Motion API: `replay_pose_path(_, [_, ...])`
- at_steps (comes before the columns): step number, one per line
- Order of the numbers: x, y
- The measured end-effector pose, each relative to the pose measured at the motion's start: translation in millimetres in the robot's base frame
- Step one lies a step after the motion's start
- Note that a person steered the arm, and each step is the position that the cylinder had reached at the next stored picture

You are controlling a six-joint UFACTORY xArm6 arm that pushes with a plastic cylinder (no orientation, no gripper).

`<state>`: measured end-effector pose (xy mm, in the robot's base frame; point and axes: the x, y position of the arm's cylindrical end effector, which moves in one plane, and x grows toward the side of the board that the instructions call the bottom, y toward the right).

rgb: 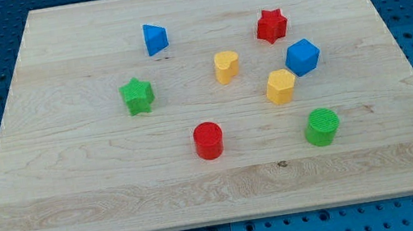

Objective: Push the green circle into the yellow hexagon

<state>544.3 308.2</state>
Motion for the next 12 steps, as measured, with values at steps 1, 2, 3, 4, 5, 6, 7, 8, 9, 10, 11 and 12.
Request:
replay_pose_path(1, [0, -17])
replay_pose_path(2, [0, -41])
replay_pose_path(3, [0, -64])
replay_pose_path(4, [0, -74])
replay_pose_path(5, [0, -86])
replay_pose_path(6, [-1, -87])
replay_pose_path(7, [-1, -92])
replay_pose_path(8, [-1, -93])
replay_pose_path(9, [-1, -95])
replay_pose_path(10, [-1, -102])
replay_pose_path(11, [-1, -116])
replay_pose_path(12, [-2, -128])
